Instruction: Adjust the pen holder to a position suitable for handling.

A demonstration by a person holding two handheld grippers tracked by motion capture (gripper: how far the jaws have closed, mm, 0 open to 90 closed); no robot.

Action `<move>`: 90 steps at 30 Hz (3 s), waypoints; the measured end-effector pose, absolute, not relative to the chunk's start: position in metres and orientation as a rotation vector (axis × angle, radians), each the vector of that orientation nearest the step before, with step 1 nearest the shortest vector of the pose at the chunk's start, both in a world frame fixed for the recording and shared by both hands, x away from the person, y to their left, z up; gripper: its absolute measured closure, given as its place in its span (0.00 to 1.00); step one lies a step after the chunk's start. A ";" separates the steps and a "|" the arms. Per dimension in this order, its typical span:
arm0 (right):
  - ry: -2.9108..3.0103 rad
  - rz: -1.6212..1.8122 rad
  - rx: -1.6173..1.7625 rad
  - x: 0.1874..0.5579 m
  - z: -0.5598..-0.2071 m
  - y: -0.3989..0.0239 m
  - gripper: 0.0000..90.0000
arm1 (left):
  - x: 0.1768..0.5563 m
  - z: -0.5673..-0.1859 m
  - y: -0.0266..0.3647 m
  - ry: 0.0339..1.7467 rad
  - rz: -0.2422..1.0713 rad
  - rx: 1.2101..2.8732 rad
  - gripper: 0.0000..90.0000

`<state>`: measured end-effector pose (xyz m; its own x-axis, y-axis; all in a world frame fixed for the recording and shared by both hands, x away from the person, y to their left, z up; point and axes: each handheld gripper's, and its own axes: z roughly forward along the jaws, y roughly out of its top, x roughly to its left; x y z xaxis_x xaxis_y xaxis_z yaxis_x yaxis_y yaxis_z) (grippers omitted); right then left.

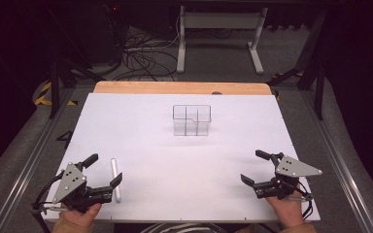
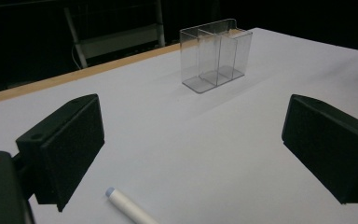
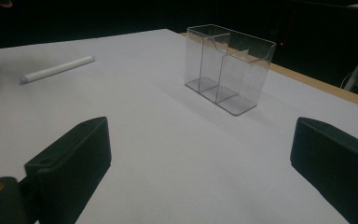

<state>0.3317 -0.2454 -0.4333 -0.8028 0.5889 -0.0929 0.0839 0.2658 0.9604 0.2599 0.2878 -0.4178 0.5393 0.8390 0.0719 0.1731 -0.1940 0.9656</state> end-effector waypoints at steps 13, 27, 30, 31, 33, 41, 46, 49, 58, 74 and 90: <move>2.112 1.559 0.590 0.331 -0.432 -0.244 0.06 | 0.259 -0.418 0.287 0.870 0.781 1.691 0.08; 2.131 1.549 0.580 0.334 -0.426 -0.241 0.06 | 0.258 -0.417 0.287 0.879 0.785 1.695 0.10; 2.150 1.539 0.572 0.336 -0.421 -0.238 0.07 | 0.259 -0.417 0.289 0.880 0.788 1.686 0.10; 2.158 1.534 0.570 0.337 -0.419 -0.236 0.07 | 0.259 -0.417 0.289 0.885 0.783 1.683 0.10; 2.165 1.527 0.562 0.339 -0.415 -0.234 0.09 | 0.260 -0.417 0.290 0.891 0.776 1.679 0.10; 2.187 1.510 0.531 0.352 -0.401 -0.221 0.11 | 0.260 -0.417 0.291 0.898 0.774 1.678 0.10; 2.187 1.522 0.510 0.360 -0.396 -0.213 0.11 | 0.262 -0.418 0.292 0.905 0.779 1.682 0.11; 2.197 1.499 0.490 0.366 -0.391 -0.206 0.11 | 0.262 -0.418 0.291 0.910 0.772 1.688 0.11; 2.192 1.510 0.445 0.379 -0.380 -0.193 0.11 | 0.262 -0.418 0.292 0.905 0.775 1.683 0.11; 2.277 1.388 0.321 0.394 -0.350 -0.171 0.21 | 0.261 -0.418 0.292 0.908 0.779 1.689 0.11; 2.421 1.166 0.213 0.443 -0.335 -0.133 0.37 | 0.259 -0.420 0.294 0.940 0.765 1.701 0.12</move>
<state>0.4426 -0.1331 -0.3350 -0.8901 0.3217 -0.3230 -0.0519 0.6323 0.7729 0.2586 0.2940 -0.4200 0.4970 0.8661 0.0546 0.2295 -0.1918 0.9542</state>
